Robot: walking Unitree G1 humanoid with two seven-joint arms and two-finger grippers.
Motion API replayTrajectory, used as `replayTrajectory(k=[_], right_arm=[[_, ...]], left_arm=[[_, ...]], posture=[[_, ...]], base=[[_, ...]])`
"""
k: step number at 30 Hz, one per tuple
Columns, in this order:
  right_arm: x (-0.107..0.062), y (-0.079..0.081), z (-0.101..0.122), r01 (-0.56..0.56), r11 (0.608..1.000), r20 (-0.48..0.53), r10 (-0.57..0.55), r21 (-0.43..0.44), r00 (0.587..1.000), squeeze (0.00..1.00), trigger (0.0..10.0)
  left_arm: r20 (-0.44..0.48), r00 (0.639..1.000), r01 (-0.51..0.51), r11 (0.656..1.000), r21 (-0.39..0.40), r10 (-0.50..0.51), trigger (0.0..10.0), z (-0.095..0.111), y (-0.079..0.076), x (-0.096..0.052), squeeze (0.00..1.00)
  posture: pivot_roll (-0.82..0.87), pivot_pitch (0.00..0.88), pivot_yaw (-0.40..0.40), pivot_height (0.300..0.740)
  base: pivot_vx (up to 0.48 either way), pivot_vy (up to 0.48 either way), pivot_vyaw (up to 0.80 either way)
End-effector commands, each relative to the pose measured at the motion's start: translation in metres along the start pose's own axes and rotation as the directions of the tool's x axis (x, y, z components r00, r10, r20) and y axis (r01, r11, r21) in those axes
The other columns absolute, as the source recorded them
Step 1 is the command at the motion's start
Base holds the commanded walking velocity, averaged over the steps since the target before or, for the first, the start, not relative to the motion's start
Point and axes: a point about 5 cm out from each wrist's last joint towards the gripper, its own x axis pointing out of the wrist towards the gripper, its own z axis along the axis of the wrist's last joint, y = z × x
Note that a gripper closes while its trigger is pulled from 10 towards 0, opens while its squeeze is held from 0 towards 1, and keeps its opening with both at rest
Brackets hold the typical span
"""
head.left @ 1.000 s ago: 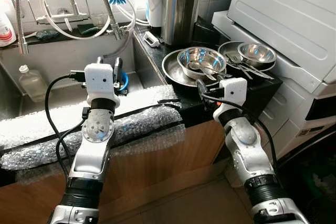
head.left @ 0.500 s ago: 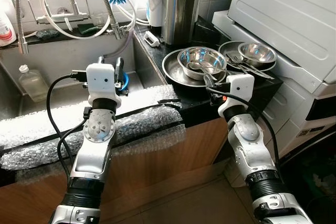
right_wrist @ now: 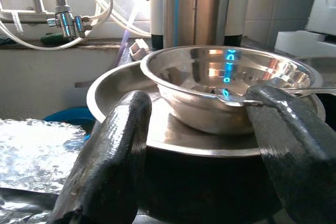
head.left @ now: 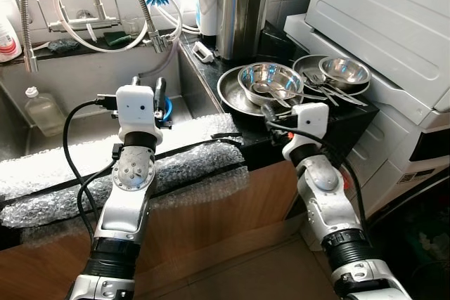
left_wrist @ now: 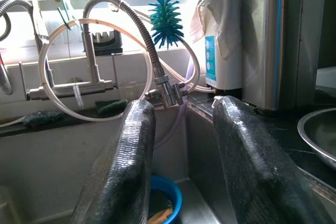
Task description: Kitchen organization
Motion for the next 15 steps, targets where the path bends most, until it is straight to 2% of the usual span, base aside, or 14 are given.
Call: replayTrajectory(k=[1, 2, 3, 4, 5, 6, 7, 8, 9, 10, 15], right_arm=[[0.0025, -0.0006, 0.0022, -0.006, 1.000, 0.009, 0.006, 0.005, 1.000, 0.00, 6.5], [0.0028, -0.0007, 0.0032, -0.007, 1.000, 0.013, 0.007, 0.006, 1.000, 0.00, 3.0], [0.0028, -0.0007, 0.0032, -0.007, 1.000, 0.013, 0.007, 0.006, 1.000, 0.00, 3.0], [0.0031, -0.0015, 0.0042, -0.007, 1.000, 0.018, 0.007, 0.006, 1.000, 0.00, 2.2], [0.0031, -0.0015, 0.0042, -0.007, 1.000, 0.018, 0.007, 0.006, 1.000, 0.00, 2.2], [0.0031, -0.0020, 0.0045, -0.005, 1.000, 0.020, 0.005, 0.005, 1.000, 0.00, 2.9], [0.0031, -0.0022, 0.0045, -0.005, 1.000, 0.020, 0.005, 0.004, 1.000, 0.00, 2.9], [0.0031, -0.0027, 0.0044, 0.000, 1.000, 0.019, 0.000, 0.002, 1.000, 0.00, 6.9], [0.0030, -0.0036, 0.0044, 0.007, 1.000, 0.018, -0.007, -0.001, 1.000, 0.00, 9.0], [0.0030, -0.0041, 0.0042, 0.010, 1.000, 0.018, -0.010, -0.002, 1.000, 0.00, 10.0], [0.0032, -0.0045, 0.0039, 0.015, 1.000, 0.016, -0.015, -0.004, 1.000, 0.00, 10.0]], left_arm=[[0.033, 0.999, 0.001, 1.000, 0.001, -0.001, 10.0, 0.0087, 0.0001, 0.0025, 0.00], [0.033, 0.999, 0.001, 1.000, 0.000, -0.001, 10.0, 0.0087, 0.0000, 0.0025, 0.00], [0.033, 0.999, 0.001, 1.000, 0.000, -0.001, 10.0, 0.0087, 0.0000, 0.0025, 0.00], [0.032, 0.999, 0.004, 1.000, 0.002, -0.004, 10.0, 0.0084, -0.0005, 0.0024, 0.00], [0.032, 0.999, 0.004, 1.000, 0.002, -0.004, 10.0, 0.0084, -0.0005, 0.0024, 0.00], [0.031, 0.999, 0.006, 1.000, 0.002, -0.006, 10.0, 0.0082, -0.0011, 0.0021, 0.00], [0.031, 0.999, 0.007, 1.000, 0.002, -0.007, 10.0, 0.0081, -0.0014, 0.0019, 0.00], [0.031, 0.999, 0.009, 1.000, 0.002, -0.009, 10.0, 0.0081, -0.0017, 0.0018, 0.00], [0.032, 0.999, 0.011, 1.000, 0.001, -0.011, 10.0, 0.0081, -0.0021, 0.0018, 0.00], [0.033, 0.999, 0.013, 1.000, 0.001, -0.013, 10.0, 0.0083, -0.0024, 0.0017, 0.00], [0.035, 0.999, 0.020, 1.000, 0.002, -0.020, 10.0, 0.0085, -0.0029, 0.0014, 0.00]], posture=[[-0.05, 0.000, -0.049, 0.727], [-0.05, 0.000, -0.049, 0.727], [-0.05, 0.000, -0.049, 0.727], [-0.05, 0.000, -0.050, 0.727], [-0.05, 0.000, -0.050, 0.727], [-0.05, 0.000, -0.050, 0.727], [-0.05, 0.000, -0.050, 0.727], [-0.05, 0.000, -0.049, 0.727], [-0.05, 0.000, -0.050, 0.727], [-0.05, 0.000, -0.050, 0.727], [-0.05, 0.000, -0.050, 0.727]], base=[[0.000, 0.000, 0.00], [0.000, 0.000, 0.00], [0.000, 0.000, 0.00], [0.000, 0.000, 0.00], [0.000, 0.000, 0.00], [0.000, 0.000, 0.00], [0.000, 0.000, 0.00], [0.000, 0.000, 0.00], [0.000, 0.000, 0.00], [0.000, 0.000, 0.00], [0.000, 0.000, 0.00]])
